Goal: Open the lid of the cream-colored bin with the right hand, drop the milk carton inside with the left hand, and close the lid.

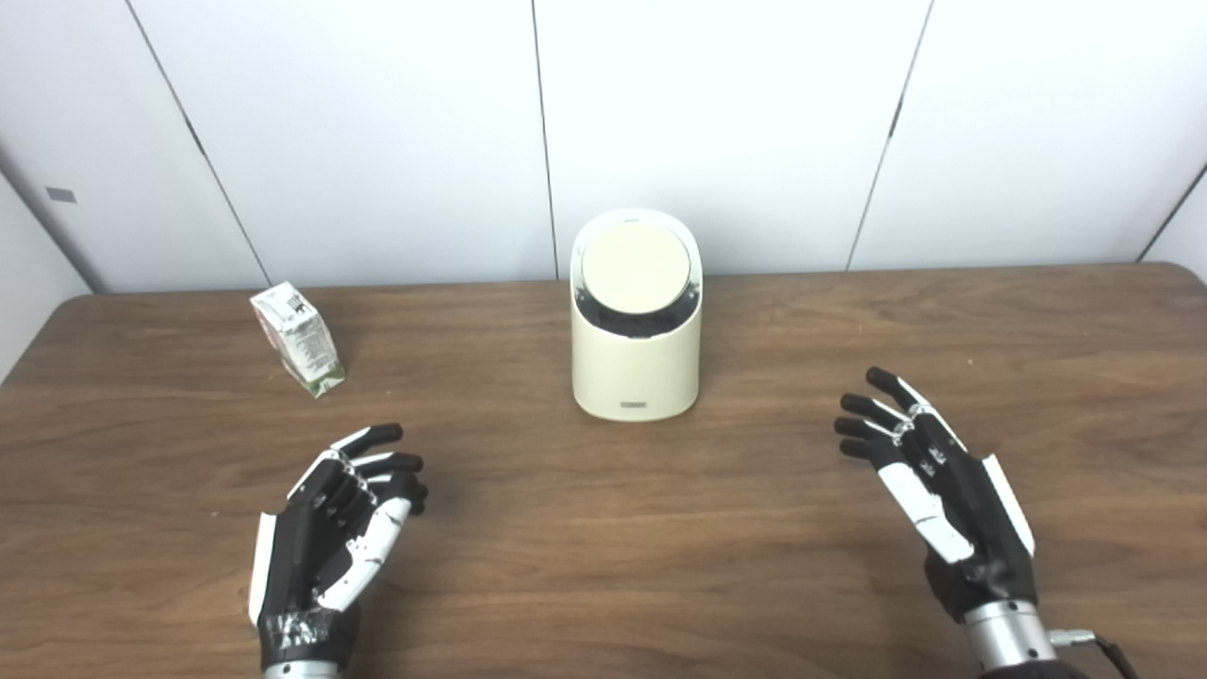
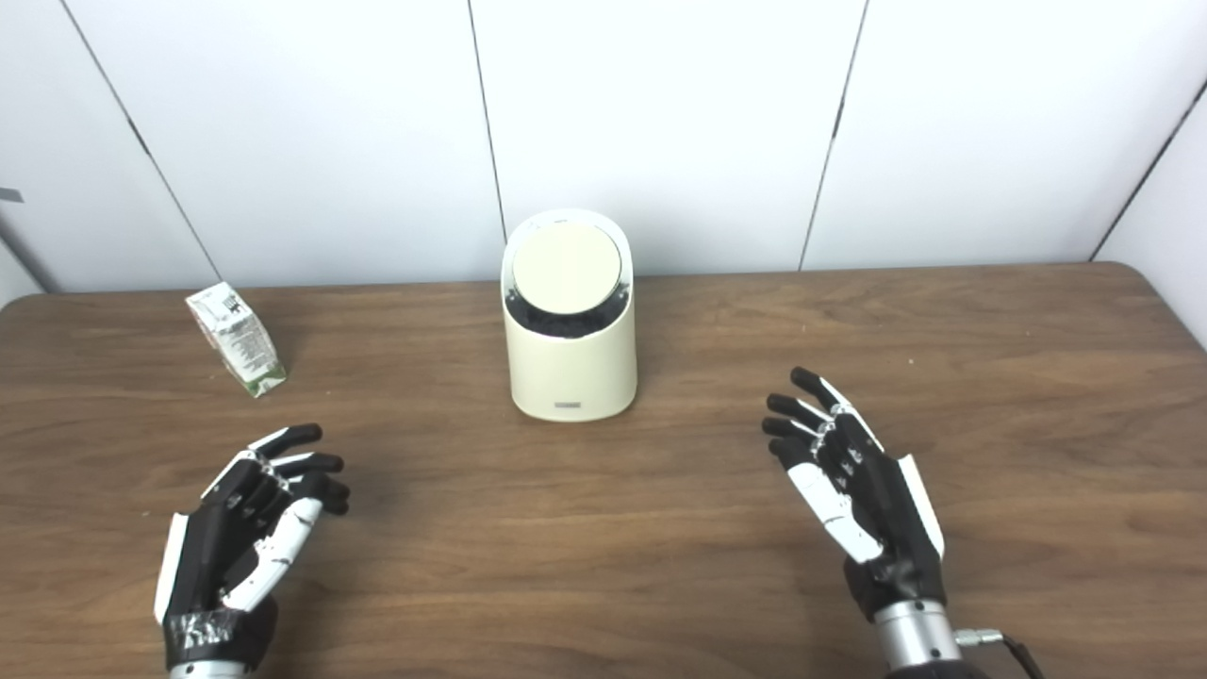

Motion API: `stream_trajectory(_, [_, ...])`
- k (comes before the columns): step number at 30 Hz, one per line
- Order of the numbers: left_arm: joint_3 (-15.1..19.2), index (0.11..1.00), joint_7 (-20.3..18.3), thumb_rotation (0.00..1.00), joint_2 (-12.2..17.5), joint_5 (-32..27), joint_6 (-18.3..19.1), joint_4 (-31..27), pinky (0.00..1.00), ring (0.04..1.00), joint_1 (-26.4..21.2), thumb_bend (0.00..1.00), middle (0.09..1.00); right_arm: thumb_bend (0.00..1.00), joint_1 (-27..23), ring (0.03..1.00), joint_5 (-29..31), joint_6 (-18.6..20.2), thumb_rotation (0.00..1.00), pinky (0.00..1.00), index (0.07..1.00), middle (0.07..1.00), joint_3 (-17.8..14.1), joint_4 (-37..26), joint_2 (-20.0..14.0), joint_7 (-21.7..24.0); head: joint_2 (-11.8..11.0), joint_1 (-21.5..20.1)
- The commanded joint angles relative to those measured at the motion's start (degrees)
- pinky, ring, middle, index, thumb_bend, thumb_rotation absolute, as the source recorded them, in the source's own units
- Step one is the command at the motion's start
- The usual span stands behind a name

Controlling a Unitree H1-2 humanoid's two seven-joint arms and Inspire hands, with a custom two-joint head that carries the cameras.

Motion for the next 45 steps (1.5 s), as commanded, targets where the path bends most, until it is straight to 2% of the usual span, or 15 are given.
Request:
stream_trajectory(1, [0.2,0.508,0.1,0.08,-0.6,-0.2,-1.4,-1.1,0.36,0.475,0.2,0.49,0.579,0.49,-1.0,0.746,0.0,-3.0,0.54,0.69,0.821,0.781,-0.1,-2.4,-0.2,-0.3,0.1,0.1])
stream_trajectory(4, [0.1,0.499,-0.1,0.08,-0.3,0.2,-1.5,-1.1,0.43,0.546,0.2,0.49,0.638,0.53,-1.0,0.806,0.6,-3.5,0.56,0.72,0.882,0.846,-0.2,-1.6,-0.6,0.3,0.1,0.1])
stream_trajectory(5, [0.0,0.498,-0.2,0.08,-0.2,0.5,-1.6,-1.1,0.47,0.590,0.3,0.50,0.673,0.57,-1.0,0.846,0.9,-3.7,0.59,0.77,0.907,0.880,-0.3,-1.1,-1.0,0.6,0.1,0.1])
stream_trajectory(6, [0.0,0.678,-0.3,0.23,0.0,0.7,-1.6,-1.0,0.54,0.658,0.3,0.51,0.725,0.61,-0.9,0.891,1.1,-3.8,0.62,0.83,0.935,0.919,-0.3,-0.7,-1.2,0.8,0.1,0.1])
stream_trajectory(7, [-0.2,0.740,-0.5,0.28,0.2,1.0,-1.6,-1.1,0.56,0.681,0.3,0.52,0.743,0.62,-0.9,0.906,1.4,-3.9,0.63,0.85,0.945,0.932,-0.4,-0.4,-1.4,1.1,0.2,0.1])
stream_trajectory(9, [-0.3,0.843,-0.7,0.43,0.5,1.1,-1.2,-1.3,0.70,0.778,0.4,0.57,0.824,0.68,-1.0,0.968,2.7,-3.4,0.68,0.93,0.983,0.981,-0.6,-0.1,-1.8,1.8,0.2,0.0])
stream_trajectory(13, [-1.0,0.974,-1.9,0.65,1.6,1.7,-0.2,-1.7,0.94,0.959,0.7,0.65,0.969,0.76,-0.9,0.999,6.0,-0.4,0.76,1.00,1.000,1.000,0.1,-1.8,-2.4,3.2,0.3,0.1])
stream_trajectory(15, [-1.3,0.995,-2.7,0.70,2.1,1.6,-0.1,-1.7,0.99,0.992,0.9,0.71,0.994,0.79,-0.8,1.000,6.3,1.1,0.82,1.00,1.000,1.000,0.6,-2.8,-2.7,3.3,0.3,0.0])
stream_trajectory(20, [-1.9,1.000,-4.2,0.73,3.6,3.8,0.2,-1.5,1.00,1.000,0.8,0.89,1.000,0.94,-0.6,1.000,4.4,2.3,0.85,1.00,1.000,1.000,1.8,-3.8,-4.3,4.3,0.3,0.0])
stream_trajectory(25, [-1.8,1.000,-5.2,0.72,4.0,4.1,0.4,-1.2,1.00,1.000,0.6,0.99,1.000,1.00,-0.7,1.000,3.3,1.7,0.85,1.00,1.000,1.000,2.5,-3.2,-4.7,4.1,0.3,-0.1])
stream_trajectory(32, [-1.7,1.000,-5.7,0.75,3.5,3.2,-0.1,-1.1,1.00,1.000,1.1,0.97,1.000,1.00,-0.3,1.000,2.2,3.4,0.85,1.00,1.000,1.000,2.4,-4.2,-4.2,3.2,-0.2,0.4])
stream_trajectory(36, [-1.9,1.000,-5.4,0.79,3.2,3.7,1.9,-1.5,1.00,1.000,1.9,0.94,1.000,1.00,-1.0,1.000,0.1,5.4,0.85,1.00,1.000,1.000,2.8,-5.2,-4.3,2.6,-1.1,-0.6])
stream_trajectory(38, [-2.1,1.000,-5.7,0.80,3.4,3.6,2.7,-1.1,1.00,1.000,2.4,0.91,1.000,1.00,-2.2,1.000,-1.2,6.2,0.85,1.00,1.000,1.000,3.2,-5.0,-4.2,2.6,-1.6,-0.7])
stream_trajectory(43, [-2.6,1.000,-5.9,0.79,2.9,3.6,1.4,0.5,1.00,1.000,3.7,0.84,1.000,0.97,-6.7,1.000,-4.1,12.0,0.82,1.00,1.000,1.000,4.6,-6.0,-3.5,2.2,-4.6,-0.7])
stream_trajectory(45, [-2.6,1.000,-5.9,0.78,2.7,3.7,0.8,0.8,1.00,1.000,4.0,0.82,1.000,0.96,-8.7,1.000,-5.1,13.3,0.82,1.00,1.000,1.000,4.9,-5.6,-3.5,2.2,-4.6,-0.7])
